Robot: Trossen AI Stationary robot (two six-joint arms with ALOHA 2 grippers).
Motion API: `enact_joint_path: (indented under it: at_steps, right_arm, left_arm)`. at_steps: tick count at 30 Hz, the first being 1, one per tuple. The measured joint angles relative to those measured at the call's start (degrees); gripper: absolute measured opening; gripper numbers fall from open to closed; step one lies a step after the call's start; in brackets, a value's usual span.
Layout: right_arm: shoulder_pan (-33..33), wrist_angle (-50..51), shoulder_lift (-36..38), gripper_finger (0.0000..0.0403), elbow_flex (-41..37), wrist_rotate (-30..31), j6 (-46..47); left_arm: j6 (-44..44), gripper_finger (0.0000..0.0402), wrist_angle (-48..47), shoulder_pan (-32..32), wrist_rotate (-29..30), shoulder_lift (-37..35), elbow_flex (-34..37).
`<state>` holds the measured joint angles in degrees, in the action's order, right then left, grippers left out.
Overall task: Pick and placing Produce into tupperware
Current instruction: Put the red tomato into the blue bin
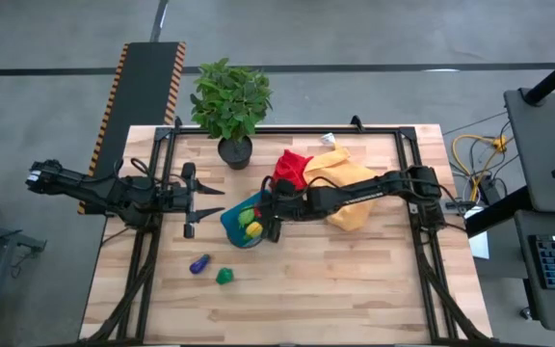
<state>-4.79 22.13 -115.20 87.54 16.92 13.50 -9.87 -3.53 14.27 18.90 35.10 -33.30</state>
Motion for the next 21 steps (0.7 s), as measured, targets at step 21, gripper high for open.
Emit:
enact_joint_path:
  at_steps: [21]
  right_arm:
    - [0.24, 3.07, -0.07, 0.0246, -3.62, -3.84, 1.55]
  left_arm:
    - [0.00, 0.0164, 0.02, 0.01, 0.00, -0.04, 0.02]
